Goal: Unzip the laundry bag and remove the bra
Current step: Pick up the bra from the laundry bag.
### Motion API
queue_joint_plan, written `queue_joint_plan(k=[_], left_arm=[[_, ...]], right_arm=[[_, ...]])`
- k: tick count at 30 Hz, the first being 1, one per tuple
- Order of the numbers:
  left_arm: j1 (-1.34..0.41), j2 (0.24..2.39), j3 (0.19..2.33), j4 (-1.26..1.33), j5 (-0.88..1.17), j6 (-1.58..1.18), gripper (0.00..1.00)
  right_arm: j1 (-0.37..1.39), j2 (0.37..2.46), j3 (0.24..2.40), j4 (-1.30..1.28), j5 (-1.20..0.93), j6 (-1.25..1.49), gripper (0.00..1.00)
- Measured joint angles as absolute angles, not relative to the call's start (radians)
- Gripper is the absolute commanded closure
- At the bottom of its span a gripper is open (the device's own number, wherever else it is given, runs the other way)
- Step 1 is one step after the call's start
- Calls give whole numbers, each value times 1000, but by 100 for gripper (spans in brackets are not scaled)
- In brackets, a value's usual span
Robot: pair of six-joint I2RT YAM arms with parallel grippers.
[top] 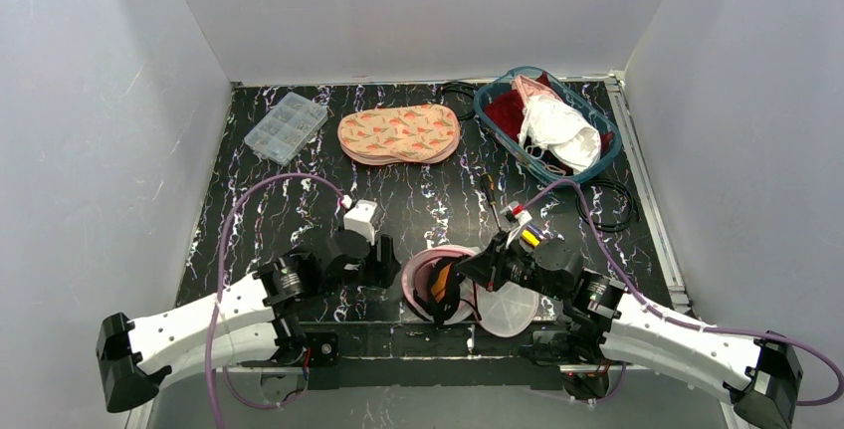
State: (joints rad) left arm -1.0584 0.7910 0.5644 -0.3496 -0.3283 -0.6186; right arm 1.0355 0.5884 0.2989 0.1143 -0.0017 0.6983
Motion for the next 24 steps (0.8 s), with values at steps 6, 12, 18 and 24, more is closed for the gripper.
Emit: queue_joint_plan(k=[6, 12, 18, 24], left_arm=[[-1057, 751, 625, -356, -227, -698, 36], [-1057, 897, 672, -258, -80, -749, 37], [-1057, 1020, 672, -206, -11, -752, 47], [-1057, 1096, 675, -189, -12, -731, 87]], right_arm=[[1035, 602, 299, 118, 4, 699, 99], [1035, 611, 299, 130, 4, 699, 99], [1035, 611, 299, 131, 4, 699, 99], [1035, 611, 299, 130, -2, 699, 99]])
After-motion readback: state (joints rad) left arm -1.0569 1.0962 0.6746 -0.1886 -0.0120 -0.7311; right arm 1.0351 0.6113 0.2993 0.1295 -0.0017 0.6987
